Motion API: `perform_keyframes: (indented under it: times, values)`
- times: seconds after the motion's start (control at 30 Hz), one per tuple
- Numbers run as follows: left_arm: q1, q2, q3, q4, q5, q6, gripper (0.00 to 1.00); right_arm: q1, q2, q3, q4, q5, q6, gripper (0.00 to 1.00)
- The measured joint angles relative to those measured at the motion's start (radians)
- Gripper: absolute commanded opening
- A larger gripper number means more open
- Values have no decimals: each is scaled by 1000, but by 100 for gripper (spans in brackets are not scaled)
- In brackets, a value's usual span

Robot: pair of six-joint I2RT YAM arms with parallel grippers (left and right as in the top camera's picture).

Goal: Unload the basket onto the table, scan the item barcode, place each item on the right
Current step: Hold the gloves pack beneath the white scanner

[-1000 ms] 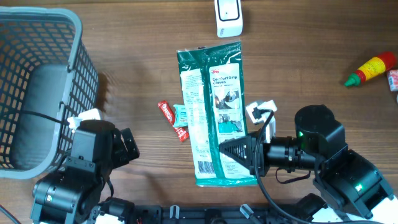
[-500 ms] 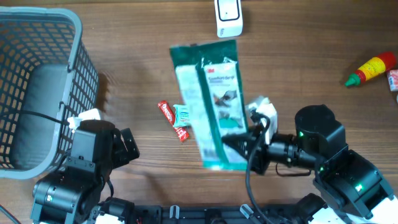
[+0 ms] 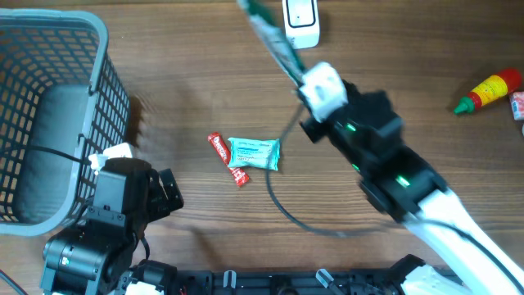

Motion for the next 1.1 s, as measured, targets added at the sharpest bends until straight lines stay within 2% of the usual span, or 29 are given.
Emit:
perform_keyframes:
  times: [0.23, 0.6, 0.73, 1.1]
  values:
    - [0, 0, 0, 0, 0, 0, 100, -11, 294, 0, 330, 113, -230, 4]
    - [0, 0, 0, 1, 1, 0, 100, -183, 576, 1, 821, 56, -317, 5]
    - [0, 0, 0, 0, 0, 0, 100, -228, 671, 43, 876, -10, -330, 4]
    - [0, 0, 0, 0, 0, 0, 100, -233, 1014, 380, 875, -35, -481, 4]
